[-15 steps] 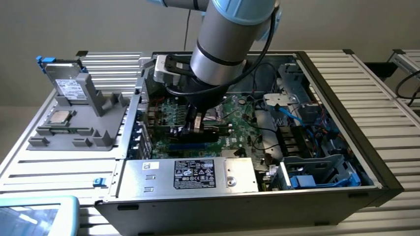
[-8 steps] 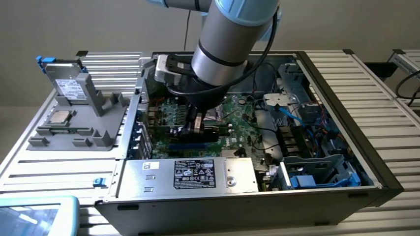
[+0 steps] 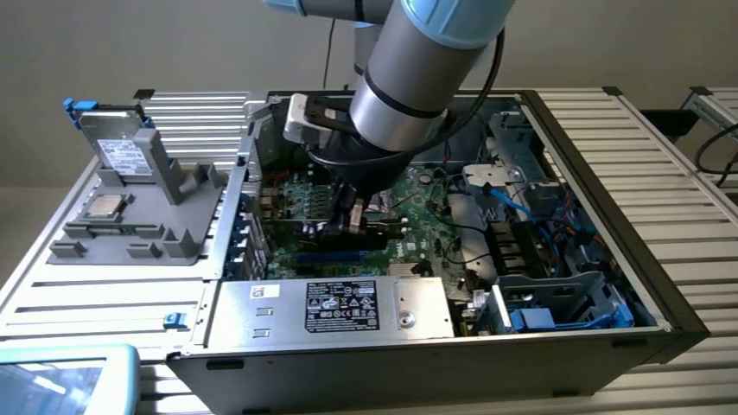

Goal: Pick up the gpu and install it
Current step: 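Insert the gpu into the slot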

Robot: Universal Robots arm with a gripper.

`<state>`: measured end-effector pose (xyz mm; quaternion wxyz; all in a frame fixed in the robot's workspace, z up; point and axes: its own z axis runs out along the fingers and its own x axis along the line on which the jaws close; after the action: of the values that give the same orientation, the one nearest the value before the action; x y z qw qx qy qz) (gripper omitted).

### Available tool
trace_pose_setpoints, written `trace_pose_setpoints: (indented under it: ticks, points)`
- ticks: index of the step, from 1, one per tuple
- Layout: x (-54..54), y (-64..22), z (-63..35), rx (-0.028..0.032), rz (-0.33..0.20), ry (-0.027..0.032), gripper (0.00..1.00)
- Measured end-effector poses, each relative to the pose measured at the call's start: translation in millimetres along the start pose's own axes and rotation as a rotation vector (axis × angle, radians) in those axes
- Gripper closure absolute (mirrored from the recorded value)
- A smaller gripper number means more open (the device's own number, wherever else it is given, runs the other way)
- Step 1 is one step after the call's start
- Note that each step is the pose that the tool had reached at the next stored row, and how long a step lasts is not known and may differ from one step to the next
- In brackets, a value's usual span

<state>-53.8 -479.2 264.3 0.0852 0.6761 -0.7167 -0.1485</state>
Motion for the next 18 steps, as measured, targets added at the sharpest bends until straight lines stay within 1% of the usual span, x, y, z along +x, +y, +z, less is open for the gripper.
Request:
trace_pose_setpoints:
  ticks: [1, 3, 7, 8, 10, 11, 12, 13, 14, 15, 16, 18]
  points:
    - [0.0, -0.3, -0.1, -0.0136, 0.001, -0.0008, 0.72]
    - [-0.1, -1.3, -0.5, -0.0495, 0.003, -0.0025, 0.72]
    - [0.0, -4.8, -1.8, -0.1223, 0.010, 0.0001, 0.72]
    - [0.0, -5.8, -2.1, -0.1372, 0.012, 0.0007, 0.72]
    - [-0.1, -7.5, -2.7, -0.1621, 0.015, 0.0017, 0.72]
    - [-0.2, -8.2, -2.9, -0.1775, 0.016, 0.0023, 0.72]
    - [-0.2, -8.9, -3.2, -0.1974, 0.018, 0.0029, 0.72]
    - [-0.1, -9.6, -3.4, -0.2149, 0.020, 0.0036, 0.72]
    - [0.1, -10.6, -3.8, -0.2309, 0.021, 0.0044, 0.72]
    - [0.6, -11.9, -4.4, -0.2407, 0.022, 0.0048, 0.72]
    - [1.2, -13.7, -5.1, -0.2460, 0.023, 0.0050, 0.72]
    - [2.4, -18.8, -6.9, -0.2514, 0.023, 0.0053, 0.72]
